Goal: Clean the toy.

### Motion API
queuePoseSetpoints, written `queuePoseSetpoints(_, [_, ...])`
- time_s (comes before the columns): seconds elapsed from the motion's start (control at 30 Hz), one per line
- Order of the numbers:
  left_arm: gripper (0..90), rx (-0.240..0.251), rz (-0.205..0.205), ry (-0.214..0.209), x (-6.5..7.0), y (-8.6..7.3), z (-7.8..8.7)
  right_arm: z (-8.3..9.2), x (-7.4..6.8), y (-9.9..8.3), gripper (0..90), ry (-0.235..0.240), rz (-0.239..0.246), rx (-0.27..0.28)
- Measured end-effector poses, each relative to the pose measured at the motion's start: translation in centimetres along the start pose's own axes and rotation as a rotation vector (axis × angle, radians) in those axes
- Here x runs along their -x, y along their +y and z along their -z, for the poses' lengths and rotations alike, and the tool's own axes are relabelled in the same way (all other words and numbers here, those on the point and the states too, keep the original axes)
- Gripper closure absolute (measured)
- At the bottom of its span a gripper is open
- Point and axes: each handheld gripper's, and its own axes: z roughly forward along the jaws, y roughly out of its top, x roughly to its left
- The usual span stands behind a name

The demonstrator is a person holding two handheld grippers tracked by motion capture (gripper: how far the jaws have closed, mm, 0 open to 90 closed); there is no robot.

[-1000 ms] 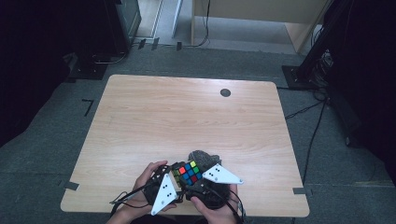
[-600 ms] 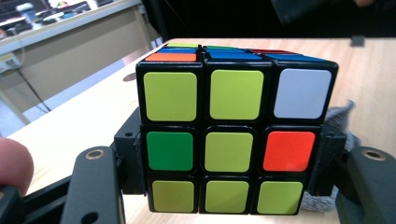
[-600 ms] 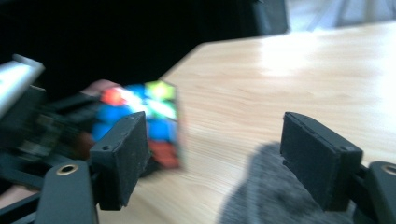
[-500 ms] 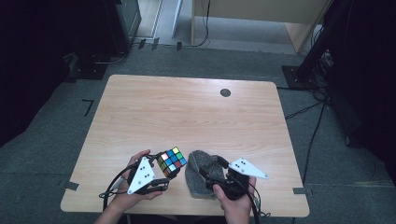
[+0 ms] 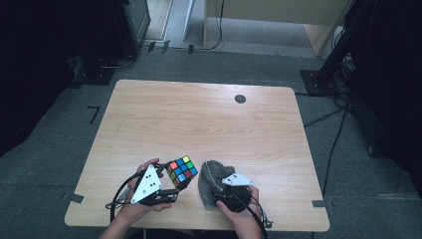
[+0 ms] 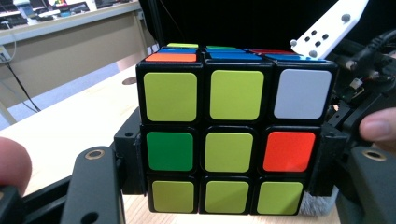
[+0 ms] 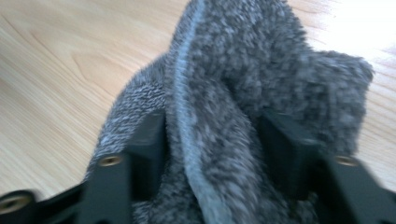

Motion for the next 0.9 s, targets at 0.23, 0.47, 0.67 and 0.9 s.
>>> queuePoseSetpoints(0.23, [34.0, -0.007, 0.018, -0.008, -0.2, -0.3, 0.1, -0.4, -0.9, -0.2, 52.6, -0.094, 0.115, -0.012])
queuePoseSetpoints(0.47, [34.0, 0.029, 0.103, -0.086, -0.2, -0.3, 0.0, -0.4, -0.7, -0.4, 58.5, -0.091, 0.120, -0.004])
queuePoseSetpoints(0.67, [34.0, 0.040, 0.121, -0.138, 0.6, -0.2, -0.4, -0.1, 0.0, -0.5, 73.4, -0.085, 0.087, 0.022])
queuePoseSetpoints(0.9, [34.0, 0.066, 0.133, -0.148, 0.8, 0.0, -0.2, 1.9, 0.4, -1.0, 78.5, 0.009, -0.077, 0.106])
